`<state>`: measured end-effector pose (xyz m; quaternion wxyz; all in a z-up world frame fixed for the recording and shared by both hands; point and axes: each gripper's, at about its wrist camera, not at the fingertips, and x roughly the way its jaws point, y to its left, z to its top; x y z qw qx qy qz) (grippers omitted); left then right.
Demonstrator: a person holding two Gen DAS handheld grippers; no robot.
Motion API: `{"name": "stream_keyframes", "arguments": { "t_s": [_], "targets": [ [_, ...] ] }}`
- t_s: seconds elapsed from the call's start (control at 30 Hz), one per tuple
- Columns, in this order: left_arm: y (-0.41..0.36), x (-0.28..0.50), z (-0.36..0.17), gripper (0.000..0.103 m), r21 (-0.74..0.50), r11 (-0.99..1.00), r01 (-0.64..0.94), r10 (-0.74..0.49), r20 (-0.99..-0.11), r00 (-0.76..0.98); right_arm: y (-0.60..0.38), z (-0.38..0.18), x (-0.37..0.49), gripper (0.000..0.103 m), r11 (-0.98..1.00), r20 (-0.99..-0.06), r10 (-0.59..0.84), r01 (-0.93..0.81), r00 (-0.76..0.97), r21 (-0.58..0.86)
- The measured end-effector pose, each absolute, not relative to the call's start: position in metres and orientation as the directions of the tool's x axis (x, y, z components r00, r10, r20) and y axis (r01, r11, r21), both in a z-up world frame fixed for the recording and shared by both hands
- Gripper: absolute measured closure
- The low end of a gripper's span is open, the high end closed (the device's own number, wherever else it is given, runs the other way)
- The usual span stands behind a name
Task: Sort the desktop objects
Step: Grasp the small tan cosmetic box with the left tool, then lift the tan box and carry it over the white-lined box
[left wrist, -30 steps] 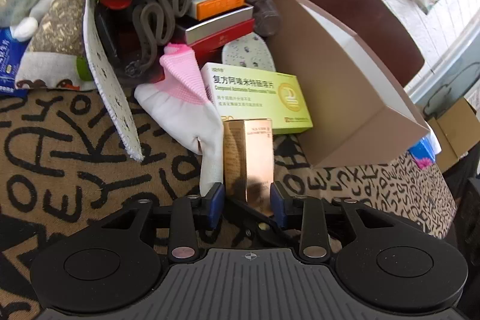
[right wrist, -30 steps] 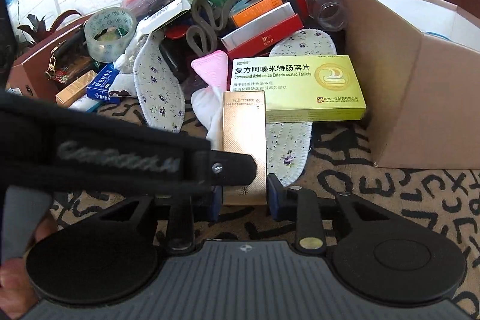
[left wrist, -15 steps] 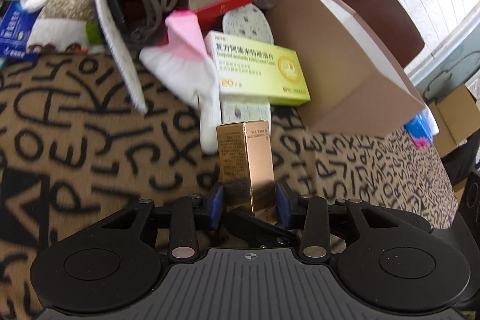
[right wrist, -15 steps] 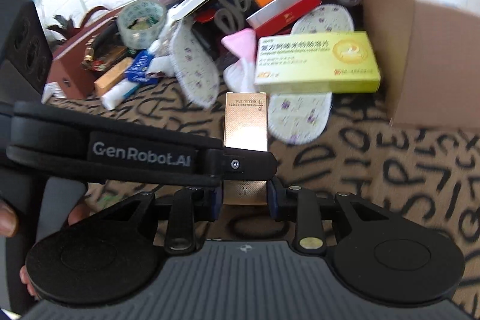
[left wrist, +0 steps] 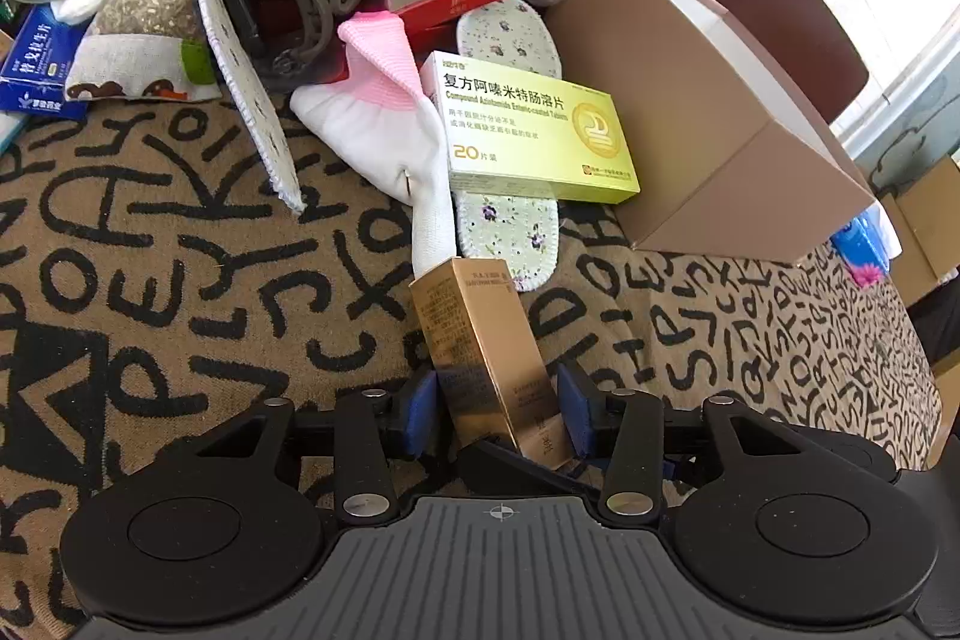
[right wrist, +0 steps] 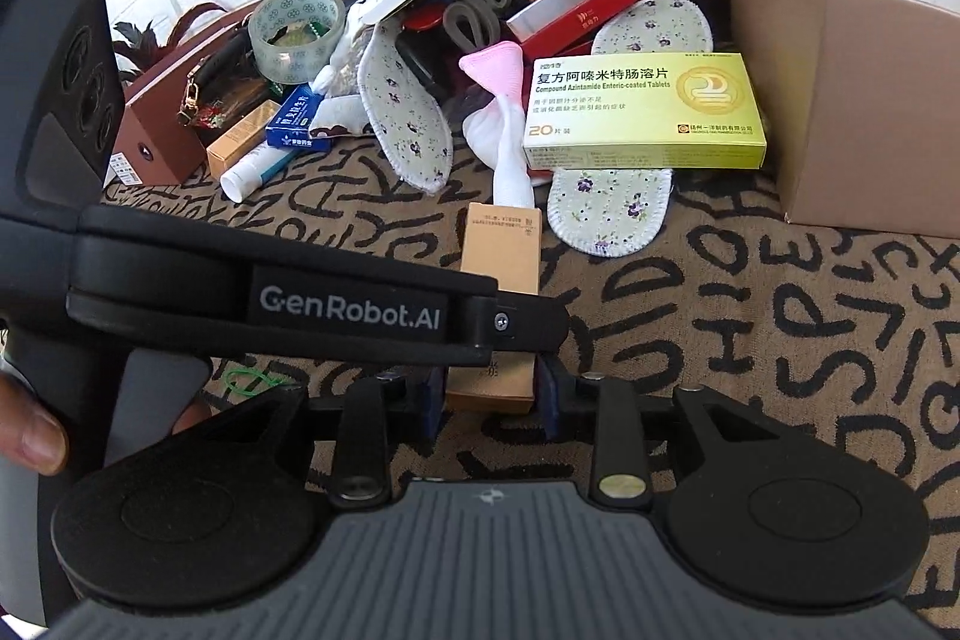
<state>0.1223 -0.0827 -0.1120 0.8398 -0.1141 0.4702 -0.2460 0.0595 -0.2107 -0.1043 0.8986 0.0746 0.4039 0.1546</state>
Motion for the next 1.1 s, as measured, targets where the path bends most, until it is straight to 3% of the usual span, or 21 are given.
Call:
{"name": "stream_keyframes", "arguments": {
  "t_s": [0.17, 0.6, 1.1],
  "targets": [
    [-0.087, 0.123, -0.111, 0.057, -0.390, 0.858, 0.333, -0.507, -0.744, 0.435, -0.209, -0.107, 0.064, 0.063, 0.942, -0.713, 0.335, -0.210, 0.616, 0.261],
    [-0.097, 0.110, -0.086, 0.060, -0.386, 0.855, 0.346, -0.513, -0.725, 0.459, -0.216, -0.088, 0.049, 0.065, 0.940, -0.687, 0.342, -0.233, 0.641, 0.250],
    [-0.214, 0.143, 0.019, 0.058, -0.370, 0.744, 0.556, -0.657, -0.560, 0.505, -0.311, 0.000, 0.049, 0.065, 0.989, -0.518, 0.141, -0.091, 0.844, 0.121]
  ]
}}
